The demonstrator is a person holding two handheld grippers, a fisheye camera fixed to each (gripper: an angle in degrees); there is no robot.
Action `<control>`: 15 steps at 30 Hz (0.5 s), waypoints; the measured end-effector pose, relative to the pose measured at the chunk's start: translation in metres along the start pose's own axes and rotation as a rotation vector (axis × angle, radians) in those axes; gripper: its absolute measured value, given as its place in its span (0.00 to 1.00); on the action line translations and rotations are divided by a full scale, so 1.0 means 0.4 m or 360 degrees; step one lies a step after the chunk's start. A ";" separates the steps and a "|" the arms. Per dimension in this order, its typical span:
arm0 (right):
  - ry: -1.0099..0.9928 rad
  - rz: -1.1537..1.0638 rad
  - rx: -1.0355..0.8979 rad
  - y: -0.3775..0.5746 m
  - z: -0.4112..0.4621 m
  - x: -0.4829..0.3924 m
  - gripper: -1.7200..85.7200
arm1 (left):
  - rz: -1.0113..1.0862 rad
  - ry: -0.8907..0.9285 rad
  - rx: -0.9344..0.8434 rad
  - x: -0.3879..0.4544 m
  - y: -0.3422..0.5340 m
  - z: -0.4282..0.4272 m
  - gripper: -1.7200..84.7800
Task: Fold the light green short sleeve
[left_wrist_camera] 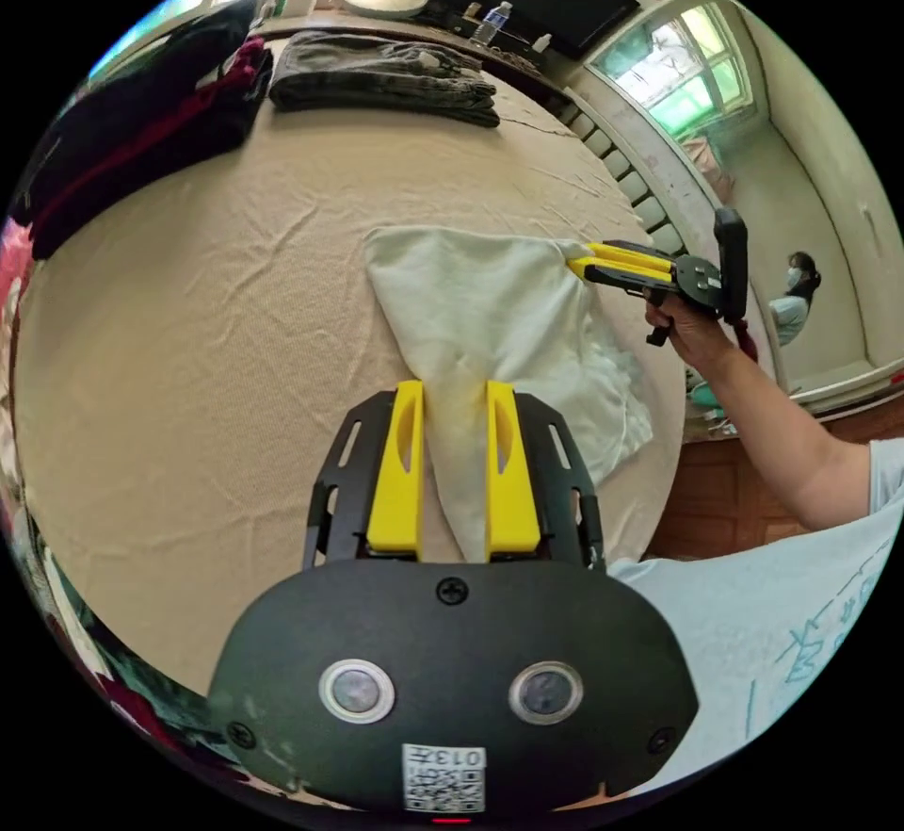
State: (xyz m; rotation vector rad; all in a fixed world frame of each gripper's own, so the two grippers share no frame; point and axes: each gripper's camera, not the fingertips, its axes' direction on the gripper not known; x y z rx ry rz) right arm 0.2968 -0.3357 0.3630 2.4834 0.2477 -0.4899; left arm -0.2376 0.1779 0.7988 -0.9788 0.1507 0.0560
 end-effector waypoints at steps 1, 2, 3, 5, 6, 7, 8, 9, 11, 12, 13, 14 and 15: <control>0.0029 -0.0023 0.0000 0.002 -0.002 -0.012 0.09 | 0.0043 -0.0071 0.0002 0.018 -0.003 -0.002 0.14; 0.0057 -0.0048 0.0012 0.008 -0.005 -0.031 0.09 | 0.0070 -0.0121 0.0009 0.030 -0.005 -0.001 0.14; 0.0070 -0.0029 0.0016 0.015 -0.003 -0.039 0.09 | 0.0078 -0.0132 0.0012 0.032 -0.006 0.001 0.14; 0.0014 0.0052 0.0051 0.026 -0.007 -0.032 0.10 | 0.0036 -0.0065 0.0026 0.012 -0.010 0.007 0.14; -0.0038 0.0114 0.0058 0.032 -0.010 -0.022 0.11 | 0.0018 -0.0028 0.0022 0.002 -0.012 0.009 0.14; -0.0058 0.0140 0.0056 0.035 -0.012 -0.017 0.11 | -0.0018 0.0043 0.0006 -0.019 -0.016 0.011 0.14; -0.0079 0.0186 0.0050 0.038 -0.018 -0.011 0.12 | -0.0048 0.0093 0.0001 -0.035 -0.018 0.010 0.15; -0.0072 0.0195 0.0061 0.042 -0.025 -0.012 0.13 | -0.0053 0.0108 0.0000 -0.040 -0.019 0.009 0.15; -0.0013 0.0184 0.0094 0.049 -0.036 -0.023 0.15 | -0.0046 0.0117 -0.0003 -0.048 -0.023 0.006 0.15; -0.0001 0.0189 0.0095 0.051 -0.037 -0.027 0.15 | -0.0045 0.0117 -0.0004 -0.049 -0.024 0.006 0.15; -0.0011 0.0187 0.0084 0.050 -0.036 -0.028 0.15 | -0.0045 0.0118 -0.0006 -0.051 -0.027 0.005 0.14; -0.0043 0.0191 0.0076 0.050 -0.034 -0.028 0.14 | -0.0050 0.0123 -0.0008 -0.055 -0.029 0.005 0.14; -0.0096 0.0213 0.0087 0.051 -0.035 -0.026 0.13 | -0.0051 0.0126 -0.0008 -0.057 -0.029 0.005 0.14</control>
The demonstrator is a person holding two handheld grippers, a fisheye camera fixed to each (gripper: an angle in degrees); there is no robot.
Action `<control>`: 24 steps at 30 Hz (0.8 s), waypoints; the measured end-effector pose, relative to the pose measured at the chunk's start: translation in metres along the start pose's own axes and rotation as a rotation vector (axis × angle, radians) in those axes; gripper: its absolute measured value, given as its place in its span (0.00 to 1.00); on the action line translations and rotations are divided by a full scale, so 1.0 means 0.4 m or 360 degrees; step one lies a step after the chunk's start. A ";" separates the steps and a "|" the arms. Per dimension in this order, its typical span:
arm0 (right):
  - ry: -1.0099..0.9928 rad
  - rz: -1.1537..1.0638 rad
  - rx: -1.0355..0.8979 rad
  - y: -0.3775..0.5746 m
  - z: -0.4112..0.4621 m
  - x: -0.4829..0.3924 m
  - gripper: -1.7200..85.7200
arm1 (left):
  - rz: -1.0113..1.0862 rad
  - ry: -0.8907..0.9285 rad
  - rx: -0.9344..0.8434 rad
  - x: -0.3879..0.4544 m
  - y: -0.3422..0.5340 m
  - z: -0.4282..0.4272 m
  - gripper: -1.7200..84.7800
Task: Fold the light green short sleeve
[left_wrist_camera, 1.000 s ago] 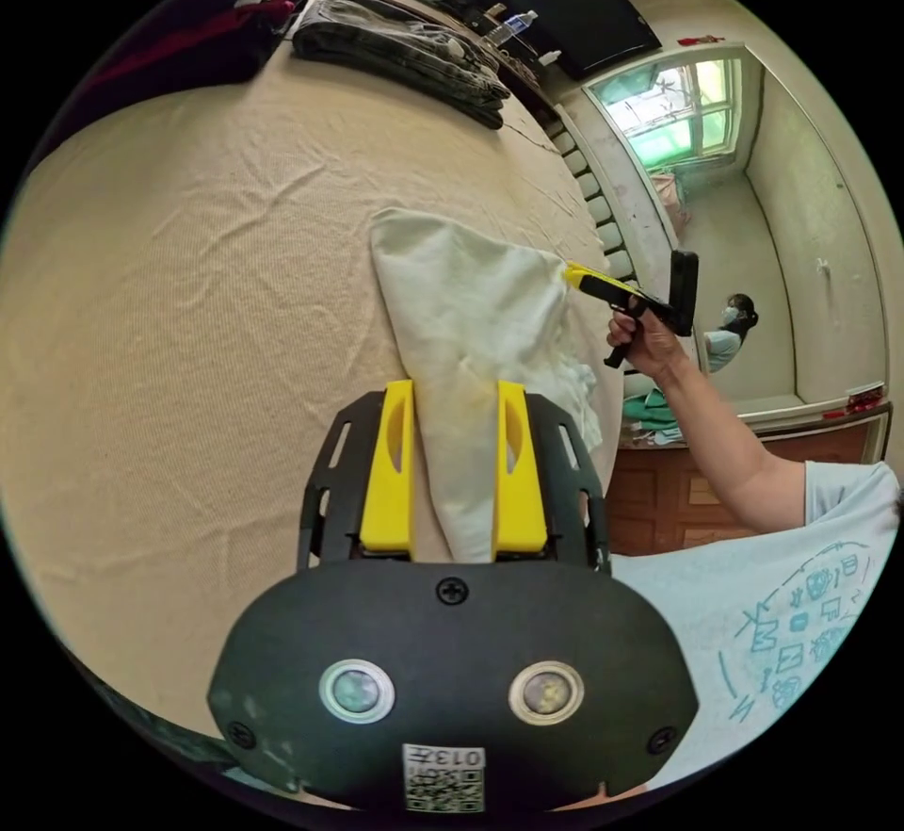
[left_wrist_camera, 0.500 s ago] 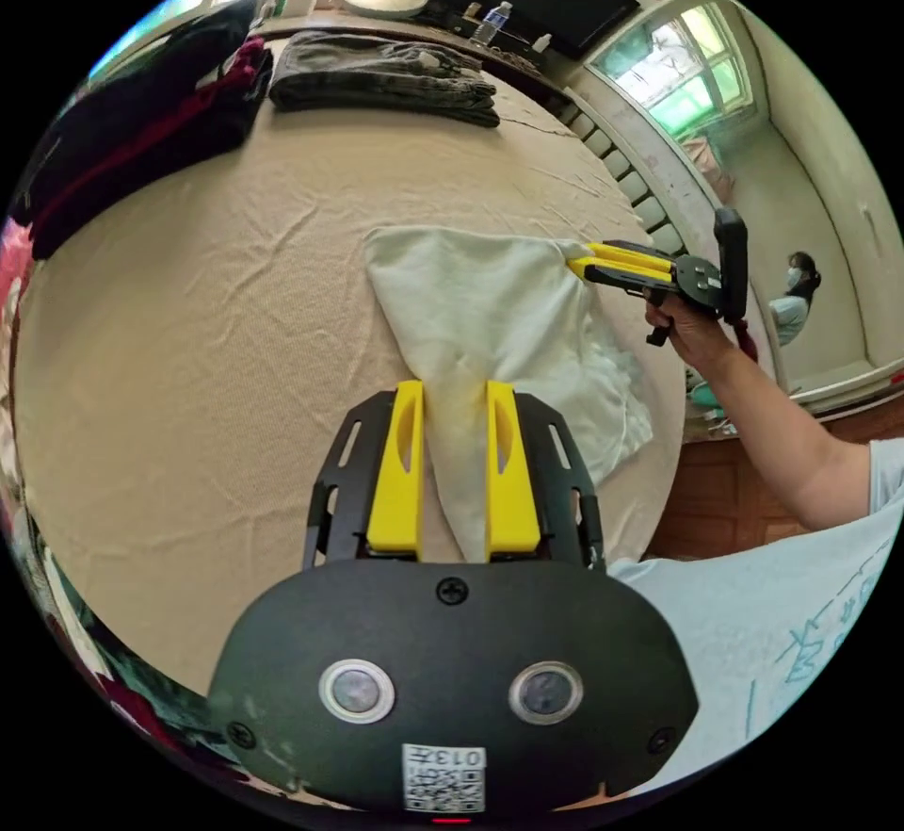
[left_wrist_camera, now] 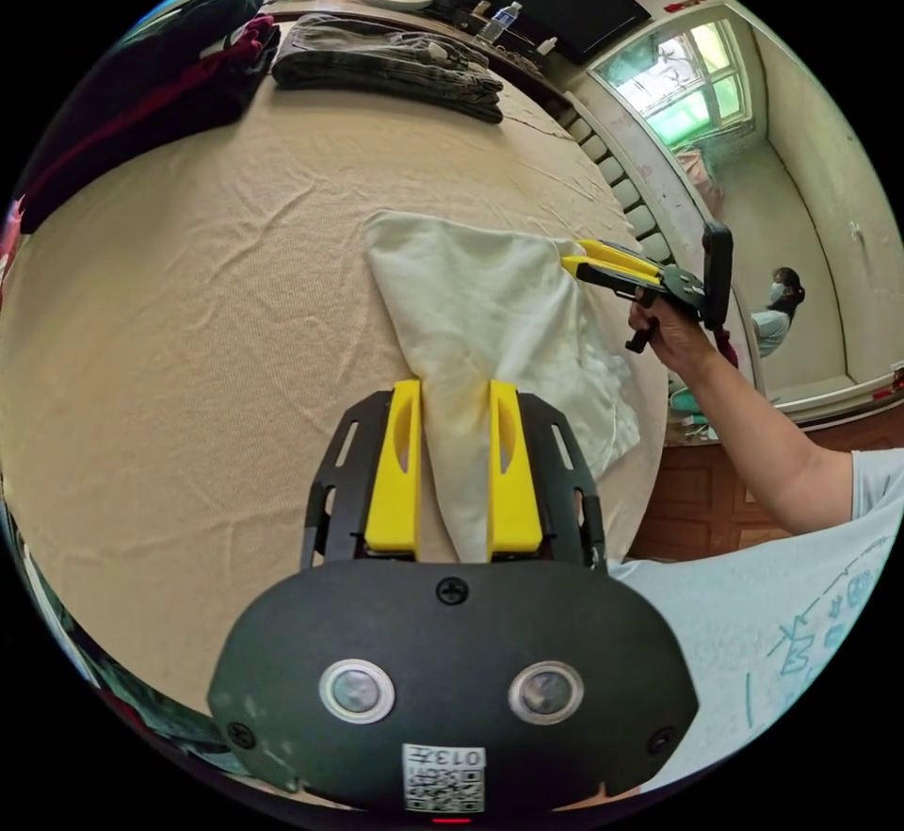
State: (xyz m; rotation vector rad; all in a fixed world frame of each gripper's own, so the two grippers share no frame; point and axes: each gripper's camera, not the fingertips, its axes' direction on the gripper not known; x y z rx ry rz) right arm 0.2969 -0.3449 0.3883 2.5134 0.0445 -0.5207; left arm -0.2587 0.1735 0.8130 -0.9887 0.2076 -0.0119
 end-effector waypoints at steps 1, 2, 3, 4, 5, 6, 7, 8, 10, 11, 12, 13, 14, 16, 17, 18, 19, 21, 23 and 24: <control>-0.0053 0.0003 -0.0001 0.001 0.000 0.001 0.12 | 0.0000 0.0007 -0.0002 -0.005 -0.001 -0.001 0.14; -0.0146 0.0016 -0.0005 0.004 -0.004 0.002 0.11 | 0.0002 0.0015 -0.0004 -0.009 -0.002 -0.004 0.14; -0.0123 0.0001 -0.0013 0.006 -0.012 -0.011 0.10 | 0.0002 0.0019 -0.0006 -0.012 -0.003 -0.005 0.14; -0.0098 -0.0027 -0.0013 0.008 -0.018 -0.023 0.09 | 0.0001 0.0027 -0.0007 -0.015 -0.003 -0.008 0.13; -0.0048 -0.0104 -0.0015 0.013 -0.027 -0.055 0.08 | -0.0002 0.0028 -0.0004 -0.016 -0.002 -0.013 0.12; 0.0031 -0.0173 -0.0021 0.018 -0.035 -0.092 0.07 | 0.0001 0.0026 0.0000 -0.015 -0.002 -0.016 0.12; 0.0064 -0.0206 -0.0023 0.020 -0.038 -0.109 0.07 | 0.0027 0.0008 0.0008 -0.010 0.000 -0.021 0.11; 0.0141 -0.0248 -0.0025 0.026 -0.045 -0.142 0.06 | 0.0057 -0.0024 0.0019 -0.001 0.004 -0.028 0.11; 0.0257 -0.0271 -0.0006 0.034 -0.061 -0.184 0.06 | 0.0077 -0.0045 0.0051 0.011 0.013 -0.042 0.10; 0.0325 -0.0275 0.0025 0.038 -0.078 -0.210 0.05 | 0.0084 -0.0034 0.0088 0.016 0.021 -0.056 0.10; 0.0388 -0.0294 0.0062 0.043 -0.100 -0.237 0.05 | 0.0087 -0.0024 0.0105 0.019 0.025 -0.064 0.10; 0.0416 -0.0309 0.0079 0.045 -0.112 -0.252 0.05 | 0.0094 0.0003 0.0138 0.022 0.034 -0.081 0.10; 0.0481 -0.0337 0.0111 0.050 -0.136 -0.281 0.05 | 0.0097 0.0032 0.0173 0.025 0.043 -0.097 0.10; 0.0581 -0.0381 0.0163 0.057 -0.175 -0.321 0.05 | 0.0095 0.0070 0.0213 0.026 0.054 -0.122 0.10; 0.0637 -0.0404 0.0199 0.061 -0.198 -0.341 0.04 | 0.0105 0.0086 0.0244 0.026 0.058 -0.137 0.10; 0.0688 -0.0409 0.0230 0.063 -0.220 -0.354 0.04 | 0.0110 0.0089 0.0258 0.027 0.059 -0.145 0.10; 0.0706 -0.0405 0.0251 0.062 -0.232 -0.358 0.04 | 0.0125 0.0095 0.0290 0.028 0.056 -0.162 0.10; 0.0753 -0.0381 0.0349 0.045 -0.279 -0.363 0.04 | 0.0160 0.0112 0.0336 0.030 0.040 -0.187 0.10; 0.0777 -0.0369 0.0412 0.014 -0.311 -0.356 0.04 | 0.0211 0.0133 0.0393 0.028 0.000 -0.219 0.10; 0.0793 -0.0365 0.0462 -0.014 -0.331 -0.347 0.04 | 0.0224 0.0132 0.0408 0.027 -0.013 -0.228 0.10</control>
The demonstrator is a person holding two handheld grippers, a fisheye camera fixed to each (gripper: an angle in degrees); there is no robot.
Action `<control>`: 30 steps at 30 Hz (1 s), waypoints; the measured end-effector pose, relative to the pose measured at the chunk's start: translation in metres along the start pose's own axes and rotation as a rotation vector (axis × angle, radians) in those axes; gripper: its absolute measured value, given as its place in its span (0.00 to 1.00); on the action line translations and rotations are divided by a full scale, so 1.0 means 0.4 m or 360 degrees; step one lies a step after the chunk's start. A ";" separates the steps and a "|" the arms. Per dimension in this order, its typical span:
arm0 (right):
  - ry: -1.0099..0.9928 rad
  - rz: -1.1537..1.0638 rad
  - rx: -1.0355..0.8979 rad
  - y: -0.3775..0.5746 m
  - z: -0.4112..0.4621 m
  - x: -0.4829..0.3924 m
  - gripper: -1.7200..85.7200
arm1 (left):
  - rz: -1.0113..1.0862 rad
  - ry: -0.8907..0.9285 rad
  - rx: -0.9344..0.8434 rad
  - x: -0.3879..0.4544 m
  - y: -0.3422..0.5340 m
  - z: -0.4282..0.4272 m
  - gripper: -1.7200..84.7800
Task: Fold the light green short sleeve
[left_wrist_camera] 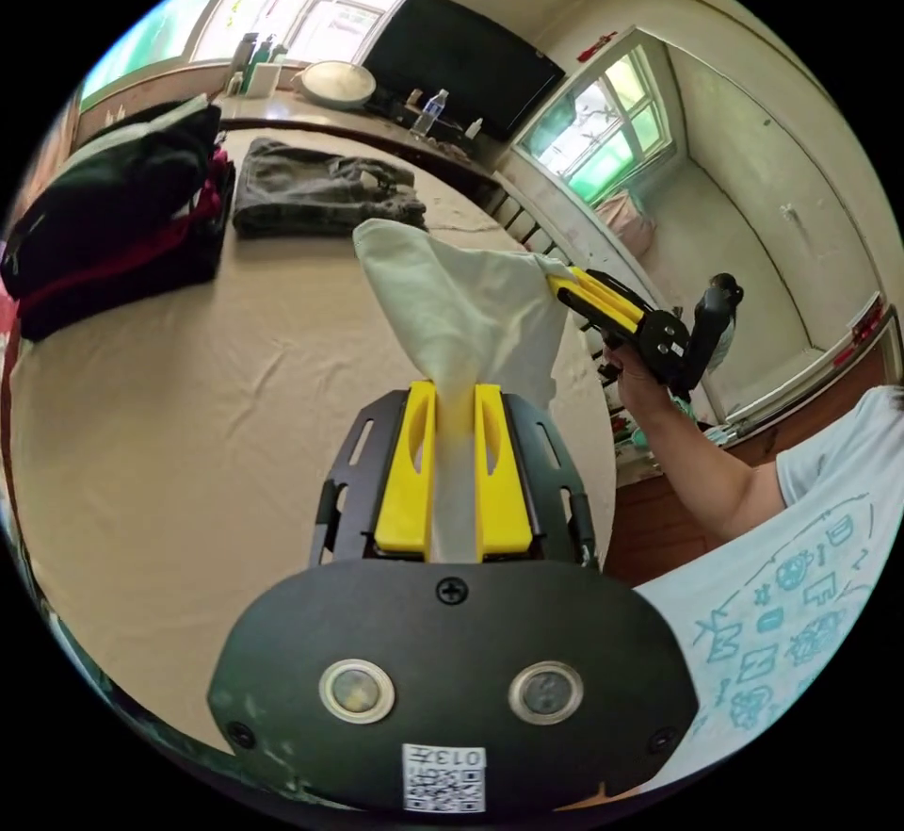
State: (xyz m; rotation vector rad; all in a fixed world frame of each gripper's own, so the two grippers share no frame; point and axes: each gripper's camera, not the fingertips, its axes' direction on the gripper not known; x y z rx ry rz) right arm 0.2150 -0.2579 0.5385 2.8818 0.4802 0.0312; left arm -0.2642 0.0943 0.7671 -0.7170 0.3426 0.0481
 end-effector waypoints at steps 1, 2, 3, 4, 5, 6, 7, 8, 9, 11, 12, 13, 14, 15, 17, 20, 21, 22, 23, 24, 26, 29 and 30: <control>0.0008 0.0005 0.0022 -0.015 0.000 0.011 0.04 | 0.0037 -0.0009 0.0036 -0.006 -0.030 -0.010 0.10; 0.0019 0.0021 0.0066 -0.047 0.004 0.036 0.04 | 0.0080 -0.0026 0.0072 -0.016 -0.063 -0.018 0.10; 0.0033 0.0033 0.0114 -0.083 0.012 0.061 0.04 | 0.0098 -0.0034 0.0086 -0.022 -0.081 -0.022 0.10; 0.0040 0.0034 0.0135 -0.102 0.019 0.073 0.04 | 0.0120 -0.0039 0.0107 -0.039 -0.120 -0.027 0.10; 0.0057 0.0017 0.0155 -0.145 0.041 0.096 0.04 | 0.0136 -0.0034 0.0128 -0.062 -0.164 -0.029 0.10; 0.0076 0.0006 0.0177 -0.190 0.069 0.120 0.05 | 0.0146 -0.0032 0.0137 -0.074 -0.187 -0.030 0.10; 0.0082 0.0006 0.0191 -0.213 0.086 0.133 0.05 | 0.0160 -0.0047 0.0151 -0.103 -0.237 -0.030 0.10; 0.0082 0.0003 0.0203 -0.261 0.127 0.159 0.05 | 0.0190 -0.0078 0.0157 -0.131 -0.292 -0.028 0.10; 0.0075 -0.0007 0.0178 -0.315 0.179 0.183 0.05 | 0.0199 -0.0097 0.0152 -0.146 -0.321 -0.026 0.10; 0.0063 -0.0020 0.0146 -0.392 0.262 0.216 0.06 | 0.0216 -0.0183 0.0158 -0.211 -0.434 -0.014 0.10; 0.0053 -0.0018 0.0092 -0.443 0.324 0.237 0.06 | 0.0203 -0.0208 0.0155 -0.230 -0.460 -0.009 0.10; 0.0042 -0.0010 0.0067 -0.467 0.356 0.247 0.06 | 0.0178 -0.0260 0.0162 -0.266 -0.507 0.002 0.10; -0.0001 0.0032 0.0016 -0.510 0.420 0.269 0.07 | 0.0153 -0.0292 0.0131 -0.304 -0.546 0.021 0.10; -0.0071 0.0070 -0.0086 -0.547 0.490 0.285 0.08 | 0.0115 -0.0319 0.0112 -0.323 -0.561 0.031 0.10; -0.0153 0.0129 -0.0243 -0.580 0.585 0.295 0.10 | 0.0057 -0.0427 0.0009 -0.379 -0.594 0.081 0.10; -0.0227 0.0266 -0.0416 -0.579 0.673 0.303 0.11 | -0.0036 -0.0519 -0.0021 -0.423 -0.578 0.108 0.10; -0.0145 0.0313 -0.0408 -0.571 0.674 0.308 0.12 | -0.0067 -0.0498 0.0034 -0.426 -0.569 0.100 0.10; -0.0104 0.0339 -0.0376 -0.566 0.667 0.312 0.13 | -0.0132 -0.0412 0.0155 -0.427 -0.546 0.074 0.09; -0.0069 0.0374 -0.0289 -0.557 0.642 0.320 0.13 | -0.0140 -0.0391 0.0291 -0.412 -0.517 0.041 0.09; -0.0081 0.0381 -0.0188 -0.548 0.604 0.321 0.13 | -0.0098 -0.0421 0.0359 -0.397 -0.501 0.025 0.08; -0.0118 0.0344 -0.0026 -0.523 0.537 0.296 0.12 | 0.0285 -0.0634 0.0358 -0.304 -0.434 0.021 0.05; -0.0221 0.0249 0.0143 -0.460 0.456 0.201 0.10 | 0.0640 -0.0782 0.0098 -0.217 -0.338 0.112 0.03; -0.0218 0.0199 0.0182 -0.435 0.444 0.151 0.09 | 0.0662 -0.0836 0.0066 -0.208 -0.320 0.133 0.02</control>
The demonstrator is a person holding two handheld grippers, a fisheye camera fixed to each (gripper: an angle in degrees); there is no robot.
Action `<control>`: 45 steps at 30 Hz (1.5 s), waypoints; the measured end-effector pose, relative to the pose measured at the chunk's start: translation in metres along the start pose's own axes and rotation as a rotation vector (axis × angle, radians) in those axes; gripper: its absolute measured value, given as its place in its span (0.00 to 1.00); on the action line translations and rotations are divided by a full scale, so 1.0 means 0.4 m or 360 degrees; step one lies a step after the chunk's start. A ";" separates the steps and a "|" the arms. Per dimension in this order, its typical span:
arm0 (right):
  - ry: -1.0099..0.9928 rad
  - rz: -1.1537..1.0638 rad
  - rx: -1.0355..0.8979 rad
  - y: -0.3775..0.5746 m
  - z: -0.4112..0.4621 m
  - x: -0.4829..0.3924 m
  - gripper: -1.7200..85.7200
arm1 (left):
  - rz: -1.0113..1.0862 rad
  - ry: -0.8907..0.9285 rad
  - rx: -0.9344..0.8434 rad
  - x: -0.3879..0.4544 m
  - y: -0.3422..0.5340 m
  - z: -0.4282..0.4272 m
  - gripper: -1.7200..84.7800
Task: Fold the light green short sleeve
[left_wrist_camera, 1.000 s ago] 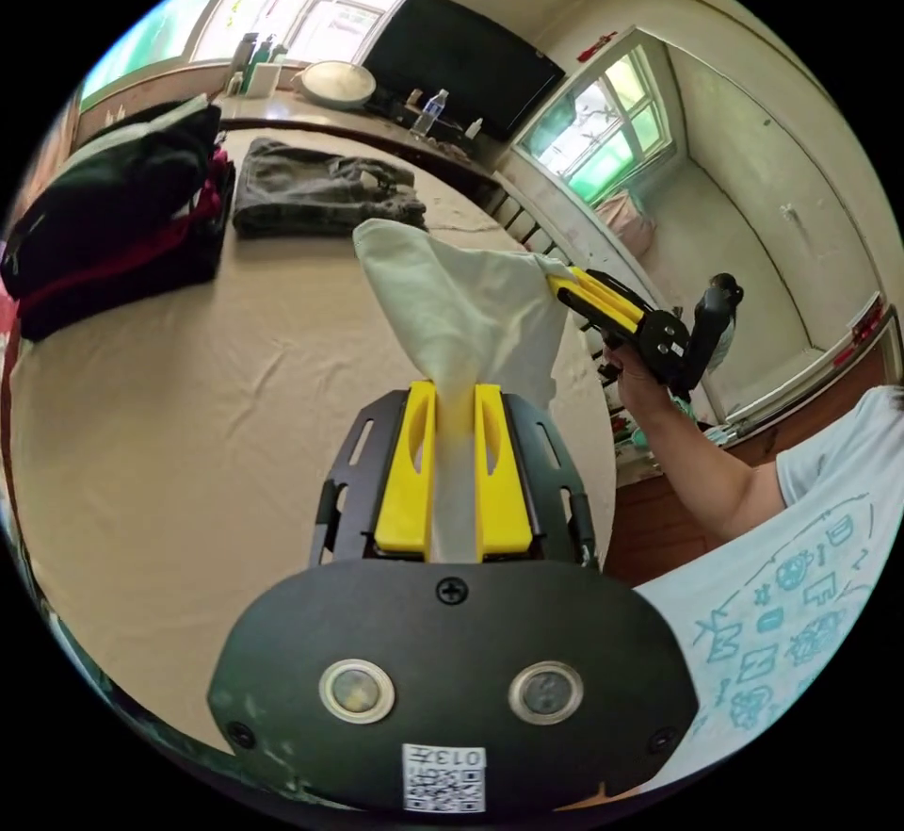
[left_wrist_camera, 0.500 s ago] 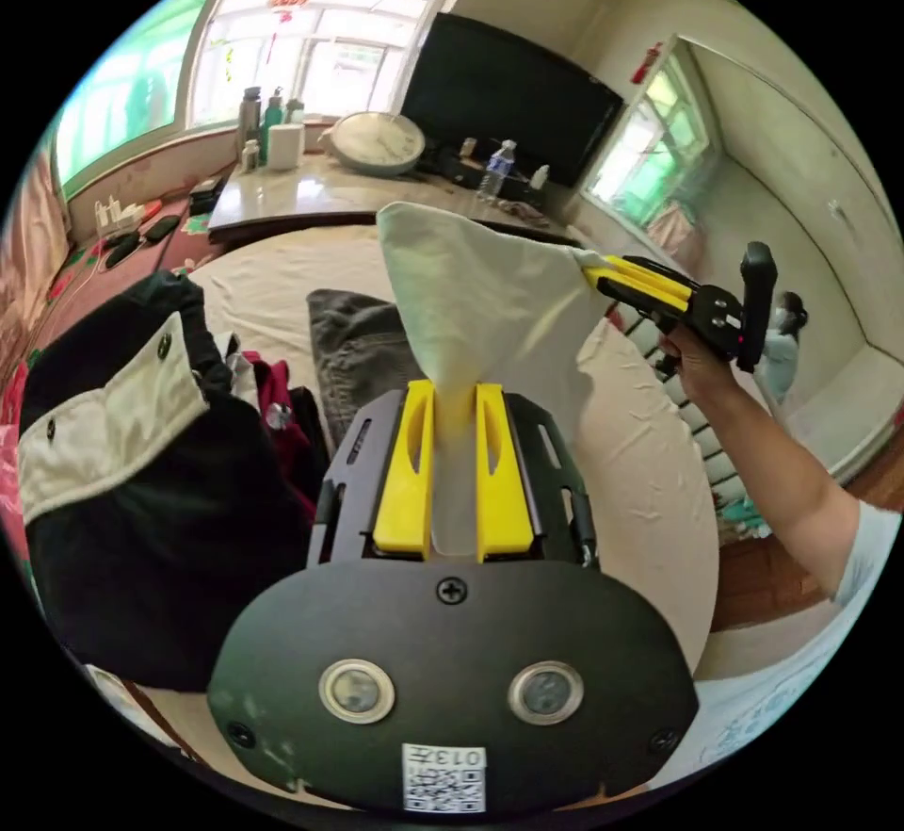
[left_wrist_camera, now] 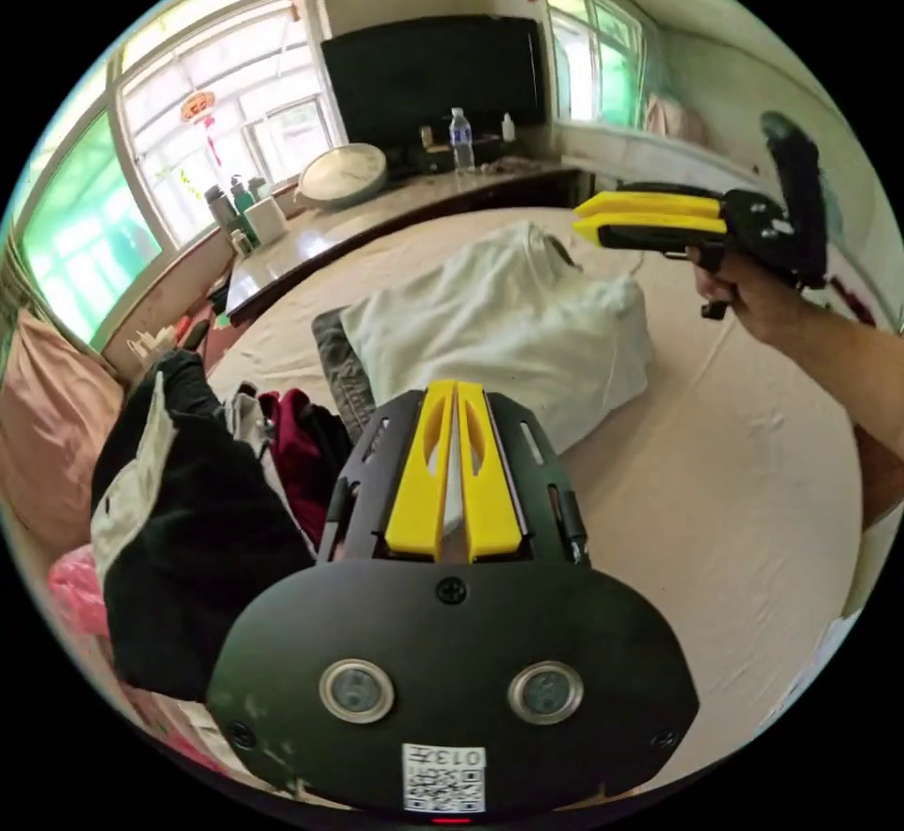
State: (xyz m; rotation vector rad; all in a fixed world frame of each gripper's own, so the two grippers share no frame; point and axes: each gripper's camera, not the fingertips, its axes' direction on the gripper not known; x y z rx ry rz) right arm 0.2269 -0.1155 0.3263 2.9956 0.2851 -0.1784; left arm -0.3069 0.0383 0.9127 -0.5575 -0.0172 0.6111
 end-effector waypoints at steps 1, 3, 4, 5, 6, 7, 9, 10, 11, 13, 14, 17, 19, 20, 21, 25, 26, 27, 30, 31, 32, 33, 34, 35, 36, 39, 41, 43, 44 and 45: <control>0.0001 0.0001 -0.0009 0.013 0.004 -0.022 0.09 | 0.0057 -0.0068 -0.0057 0.037 0.022 0.024 0.02; -0.0011 -0.0097 -0.0169 0.051 0.067 -0.101 0.08 | 0.0104 -0.0114 -0.0200 0.068 0.050 0.073 0.02; -0.0018 -0.0147 -0.0228 0.058 0.089 -0.118 0.08 | 0.0068 -0.0082 -0.0256 0.069 0.072 0.098 0.02; -0.0051 -0.0189 -0.0346 0.071 0.134 -0.138 0.07 | -0.0017 -0.0012 -0.0255 0.055 0.090 0.100 0.02; -0.0021 -0.0172 -0.0314 0.076 0.145 -0.143 0.07 | -0.0063 0.0033 -0.0271 0.045 0.096 0.099 0.02; -0.0013 -0.0159 -0.0309 0.074 0.148 -0.143 0.06 | -0.0172 0.0131 -0.0325 0.023 0.105 0.098 0.02; -0.0030 -0.0192 -0.0434 0.041 0.157 -0.142 0.05 | -0.0239 0.0241 -0.0385 -0.001 0.118 0.076 0.02; -0.0030 -0.0224 -0.0466 0.031 0.153 -0.141 0.05 | -0.0241 0.0219 -0.0269 -0.007 0.139 0.026 0.02; -0.0005 -0.0221 -0.0468 0.007 0.125 -0.131 0.04 | -0.0293 0.0119 -0.0140 -0.014 0.167 -0.038 0.02; 0.0054 -0.0143 -0.0228 -0.014 0.036 -0.109 0.04 | -0.0363 0.0061 0.0030 -0.021 0.225 -0.139 0.02; 0.0124 -0.0117 -0.0105 -0.019 -0.023 -0.106 0.04 | -0.0408 0.0036 0.0129 -0.015 0.282 -0.209 0.02; 0.0131 -0.0097 0.0080 -0.002 -0.153 -0.124 0.04 | -0.0411 -0.0024 0.0227 0.046 0.489 -0.366 0.02; 0.0099 -0.0099 0.0141 0.026 -0.208 -0.146 0.05 | -0.0480 -0.0047 0.0161 0.094 0.648 -0.433 0.02; 0.0079 -0.0087 0.0147 0.048 -0.232 -0.160 0.06 | -0.0529 -0.0017 0.0094 0.127 0.761 -0.472 0.02; 0.0085 -0.0063 0.0123 0.068 -0.241 -0.170 0.08 | -0.0556 -0.0011 0.0052 0.144 0.815 -0.489 0.02; -0.0054 0.0165 -0.0017 0.114 -0.246 -0.164 0.09 | -0.0905 -0.0159 -0.0158 0.243 1.204 -0.673 0.02; -0.0148 0.0197 -0.0048 0.121 -0.254 -0.178 0.08 | -0.1013 -0.0214 -0.0199 0.262 1.304 -0.732 0.02; -0.0240 0.0187 -0.0062 0.122 -0.268 -0.210 0.08 | -0.1047 -0.0256 -0.0224 0.270 1.351 -0.761 0.02; -0.0577 0.0074 -0.0112 0.114 -0.301 -0.352 0.07 | -0.1179 -0.0581 -0.0326 0.299 1.562 -0.902 0.02; -0.0662 0.0037 -0.0136 0.112 -0.306 -0.390 0.07 | -0.1273 -0.0637 -0.0324 0.295 1.643 -0.954 0.02; -0.0836 -0.0062 -0.0196 0.110 -0.315 -0.474 0.06 | -0.1398 -0.0683 -0.0291 0.288 1.728 -1.005 0.02; -0.0981 -0.0149 -0.0241 0.112 -0.328 -0.564 0.06 | -0.1466 -0.0703 -0.0264 0.284 1.770 -1.030 0.02; -0.1047 -0.0185 -0.0258 0.113 -0.336 -0.609 0.06 | -0.1607 -0.0747 -0.0215 0.276 1.856 -1.079 0.03; -0.1194 -0.0278 -0.0290 0.114 -0.354 -0.700 0.06 | -0.1728 -0.0800 -0.0157 0.270 1.937 -1.126 0.03; -0.1322 -0.0359 -0.0329 0.109 -0.374 -0.790 0.06 | -0.1771 -0.0828 -0.0121 0.269 1.977 -1.150 0.03; -0.1537 -0.0479 -0.0359 0.075 -0.433 -0.987 0.08 | -0.1817 -0.1020 -0.0084 0.245 2.145 -1.263 0.07; -0.1598 -0.0591 -0.0355 0.040 -0.465 -1.100 0.09 | -0.1747 -0.1145 -0.0102 0.193 2.261 -1.338 0.11; -0.1641 -0.0702 -0.0361 -0.005 -0.489 -1.208 0.11 | -0.1727 -0.1176 -0.0099 0.133 2.345 -1.385 0.13; -0.1653 -0.0774 -0.0351 -0.037 -0.501 -1.279 0.11 | -0.1733 -0.1159 -0.0100 0.085 2.399 -1.407 0.15; -0.1631 -0.0849 -0.0338 -0.069 -0.511 -1.347 0.12 | -0.1735 -0.1140 -0.0114 0.059 2.425 -1.414 0.16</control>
